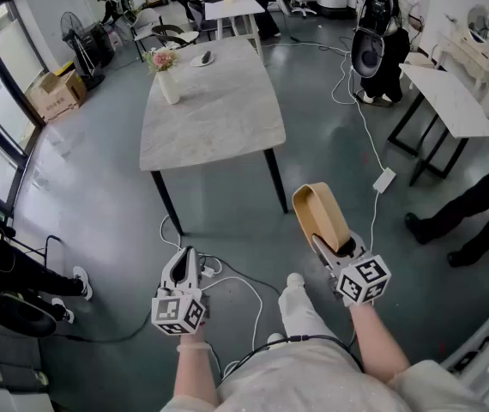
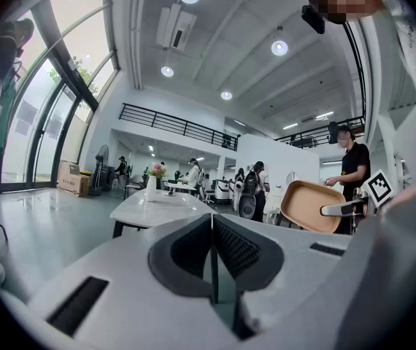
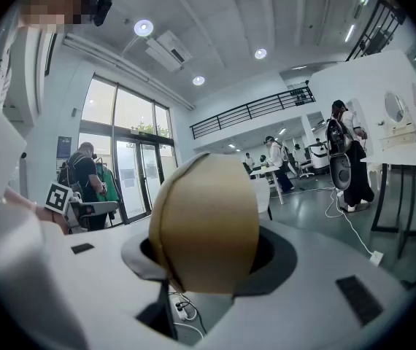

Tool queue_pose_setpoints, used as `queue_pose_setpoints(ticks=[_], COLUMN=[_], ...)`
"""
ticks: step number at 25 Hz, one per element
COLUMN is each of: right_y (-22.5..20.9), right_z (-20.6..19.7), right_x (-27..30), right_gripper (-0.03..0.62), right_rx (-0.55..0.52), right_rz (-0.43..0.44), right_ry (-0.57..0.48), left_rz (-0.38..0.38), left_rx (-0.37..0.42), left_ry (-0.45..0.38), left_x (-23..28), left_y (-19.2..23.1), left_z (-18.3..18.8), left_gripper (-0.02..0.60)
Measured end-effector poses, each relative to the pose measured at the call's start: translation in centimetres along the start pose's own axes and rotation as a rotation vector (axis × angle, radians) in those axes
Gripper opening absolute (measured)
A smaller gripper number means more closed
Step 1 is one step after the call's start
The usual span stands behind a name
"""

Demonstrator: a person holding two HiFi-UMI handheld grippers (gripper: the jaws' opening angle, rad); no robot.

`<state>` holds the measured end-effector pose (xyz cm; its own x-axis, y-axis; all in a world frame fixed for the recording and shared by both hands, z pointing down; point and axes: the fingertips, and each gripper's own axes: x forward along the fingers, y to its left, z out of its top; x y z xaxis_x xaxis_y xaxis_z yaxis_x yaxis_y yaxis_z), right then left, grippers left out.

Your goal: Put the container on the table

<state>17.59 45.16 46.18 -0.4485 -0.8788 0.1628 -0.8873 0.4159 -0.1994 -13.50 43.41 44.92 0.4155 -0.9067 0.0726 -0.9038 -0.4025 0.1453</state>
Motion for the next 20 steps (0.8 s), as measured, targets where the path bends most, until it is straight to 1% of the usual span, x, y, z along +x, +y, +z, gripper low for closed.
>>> queue_pose_setpoints(ticks=[3, 11, 15, 20], right_y=[-1.4, -4.7, -6.3, -9.5], right_z=[0.2, 2.0, 2.6, 3.4], right_x=[2.0, 8.1, 10.5, 14.0], right_gripper=[0.207, 0.207, 0.207, 0.207], right_rx=[-0.015, -0.02, -0.02, -0.006], right_rz=[0.013, 0.067, 0.098, 0.126], right_ry=[0.007, 0.029, 0.045, 0.056], left_rz=[0.005, 0.04, 0.047, 0.071], left_rx=[0.014, 0.004, 0.004, -0.003], left_ry=[0.005, 0.021, 0.035, 0.051], left_x=[1.9, 8.1, 11.1, 15.2], left_y=[0.4, 1.6, 1.4, 1.1], left_z=[0.2, 1.2, 1.3, 1.0], left_gripper=[0.011, 0.011, 0.011, 0.011])
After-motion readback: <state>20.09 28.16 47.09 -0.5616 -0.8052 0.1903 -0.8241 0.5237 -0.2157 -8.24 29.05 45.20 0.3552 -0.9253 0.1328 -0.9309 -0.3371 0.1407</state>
